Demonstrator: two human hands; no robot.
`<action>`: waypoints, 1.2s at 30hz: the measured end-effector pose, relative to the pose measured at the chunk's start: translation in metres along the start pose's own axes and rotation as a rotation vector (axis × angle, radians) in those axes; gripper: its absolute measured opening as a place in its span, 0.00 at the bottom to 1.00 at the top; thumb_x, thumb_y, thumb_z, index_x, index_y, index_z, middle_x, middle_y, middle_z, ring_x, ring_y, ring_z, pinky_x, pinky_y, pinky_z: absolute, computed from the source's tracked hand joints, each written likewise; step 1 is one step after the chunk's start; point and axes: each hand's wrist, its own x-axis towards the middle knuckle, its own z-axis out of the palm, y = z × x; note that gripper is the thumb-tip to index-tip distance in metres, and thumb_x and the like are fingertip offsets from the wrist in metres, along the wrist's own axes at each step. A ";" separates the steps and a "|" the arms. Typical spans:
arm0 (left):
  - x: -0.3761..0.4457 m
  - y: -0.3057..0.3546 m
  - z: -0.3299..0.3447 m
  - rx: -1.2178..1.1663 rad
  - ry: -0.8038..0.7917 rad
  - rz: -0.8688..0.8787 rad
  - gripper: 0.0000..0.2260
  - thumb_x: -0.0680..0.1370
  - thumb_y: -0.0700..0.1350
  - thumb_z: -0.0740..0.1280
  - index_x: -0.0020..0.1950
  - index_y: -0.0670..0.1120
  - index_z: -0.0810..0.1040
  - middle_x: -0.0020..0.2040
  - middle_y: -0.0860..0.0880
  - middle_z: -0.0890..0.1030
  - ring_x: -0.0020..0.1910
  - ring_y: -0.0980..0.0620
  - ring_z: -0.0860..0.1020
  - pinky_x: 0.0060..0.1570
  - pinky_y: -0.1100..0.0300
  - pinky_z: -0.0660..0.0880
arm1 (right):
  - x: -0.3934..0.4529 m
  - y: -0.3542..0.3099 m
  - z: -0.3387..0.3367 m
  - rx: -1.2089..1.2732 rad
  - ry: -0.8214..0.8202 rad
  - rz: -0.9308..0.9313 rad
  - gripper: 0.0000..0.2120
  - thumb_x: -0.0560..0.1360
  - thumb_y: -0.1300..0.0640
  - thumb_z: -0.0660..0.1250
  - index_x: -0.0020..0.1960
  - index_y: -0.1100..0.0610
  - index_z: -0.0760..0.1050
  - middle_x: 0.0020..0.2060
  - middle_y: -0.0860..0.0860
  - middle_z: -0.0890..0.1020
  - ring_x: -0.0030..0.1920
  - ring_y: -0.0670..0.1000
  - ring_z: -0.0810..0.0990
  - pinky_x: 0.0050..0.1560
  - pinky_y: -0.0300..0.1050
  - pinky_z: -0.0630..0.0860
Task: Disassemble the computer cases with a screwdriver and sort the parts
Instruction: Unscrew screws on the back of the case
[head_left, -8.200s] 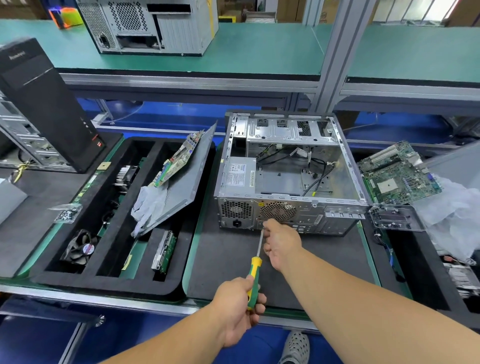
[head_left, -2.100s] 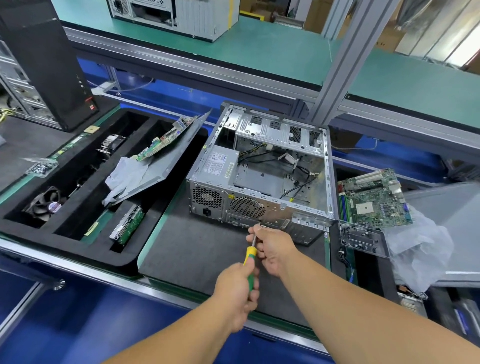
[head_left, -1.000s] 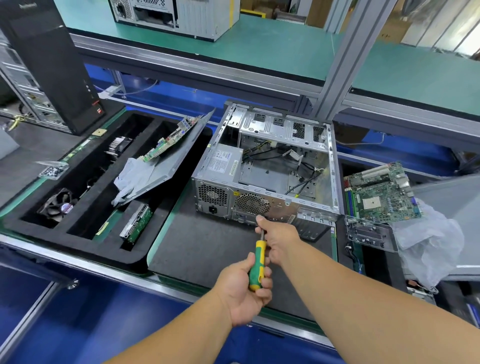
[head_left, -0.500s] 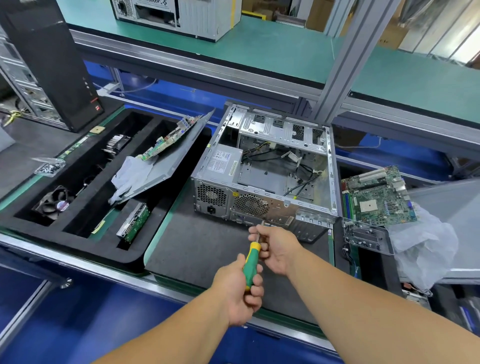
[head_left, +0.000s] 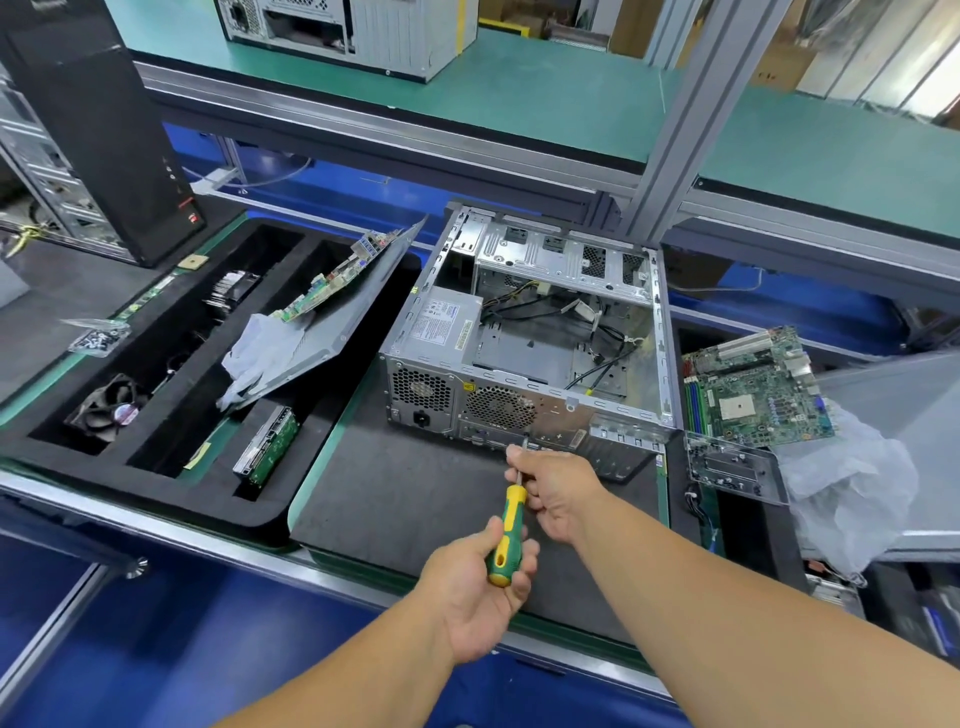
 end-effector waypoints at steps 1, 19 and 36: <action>-0.001 -0.001 0.001 0.029 -0.013 -0.015 0.16 0.86 0.48 0.63 0.62 0.36 0.79 0.42 0.39 0.83 0.32 0.49 0.80 0.27 0.60 0.76 | 0.000 -0.001 0.000 -0.004 0.006 -0.005 0.07 0.77 0.60 0.74 0.50 0.62 0.79 0.28 0.54 0.81 0.20 0.43 0.71 0.18 0.36 0.62; -0.004 -0.001 0.002 0.360 0.141 0.072 0.24 0.81 0.64 0.66 0.57 0.42 0.79 0.37 0.44 0.79 0.28 0.51 0.73 0.24 0.60 0.67 | 0.013 0.002 0.011 0.100 0.112 -0.032 0.11 0.73 0.61 0.78 0.51 0.60 0.77 0.32 0.53 0.81 0.26 0.47 0.78 0.25 0.38 0.71; -0.001 -0.009 -0.009 0.396 0.156 0.067 0.19 0.80 0.58 0.71 0.61 0.44 0.78 0.37 0.45 0.81 0.30 0.51 0.76 0.29 0.58 0.73 | 0.012 0.004 0.007 0.042 0.093 0.027 0.07 0.78 0.59 0.73 0.47 0.59 0.75 0.32 0.57 0.78 0.17 0.43 0.64 0.17 0.36 0.58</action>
